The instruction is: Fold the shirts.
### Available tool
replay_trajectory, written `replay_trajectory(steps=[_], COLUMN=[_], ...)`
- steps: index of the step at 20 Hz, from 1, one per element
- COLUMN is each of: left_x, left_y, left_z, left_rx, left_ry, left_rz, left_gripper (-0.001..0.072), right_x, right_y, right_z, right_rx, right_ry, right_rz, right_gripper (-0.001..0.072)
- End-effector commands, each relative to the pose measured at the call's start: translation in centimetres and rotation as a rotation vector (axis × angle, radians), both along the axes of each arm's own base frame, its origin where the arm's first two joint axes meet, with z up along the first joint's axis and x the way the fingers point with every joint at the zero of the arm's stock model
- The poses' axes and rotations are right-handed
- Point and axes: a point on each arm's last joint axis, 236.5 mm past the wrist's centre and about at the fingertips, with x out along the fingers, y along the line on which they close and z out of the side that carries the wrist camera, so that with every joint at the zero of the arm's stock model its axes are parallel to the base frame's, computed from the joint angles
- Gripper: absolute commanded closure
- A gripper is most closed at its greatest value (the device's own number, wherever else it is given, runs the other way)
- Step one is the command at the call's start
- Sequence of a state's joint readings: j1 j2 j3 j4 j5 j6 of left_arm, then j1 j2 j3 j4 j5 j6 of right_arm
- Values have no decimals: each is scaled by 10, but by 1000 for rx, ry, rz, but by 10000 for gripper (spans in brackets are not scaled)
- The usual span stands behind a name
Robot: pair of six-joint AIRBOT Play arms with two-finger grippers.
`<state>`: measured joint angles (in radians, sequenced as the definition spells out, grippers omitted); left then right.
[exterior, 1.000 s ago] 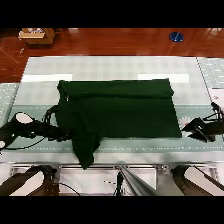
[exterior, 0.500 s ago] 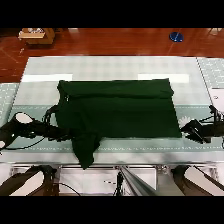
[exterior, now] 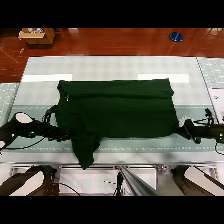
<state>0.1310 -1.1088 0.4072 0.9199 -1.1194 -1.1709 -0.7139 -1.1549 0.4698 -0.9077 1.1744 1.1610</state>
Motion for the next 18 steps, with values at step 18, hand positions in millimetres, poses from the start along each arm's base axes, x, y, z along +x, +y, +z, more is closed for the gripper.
replay_trajectory(steps=[18], left_x=[222], left_y=[21], left_z=[163], left_rx=[-52], left_ry=[-652], left_rz=[315], left_gripper=[680], right_x=[209], right_y=[6], right_z=[187], right_rx=[-254], right_ry=[-723], right_rz=[-14], right_gripper=[694])
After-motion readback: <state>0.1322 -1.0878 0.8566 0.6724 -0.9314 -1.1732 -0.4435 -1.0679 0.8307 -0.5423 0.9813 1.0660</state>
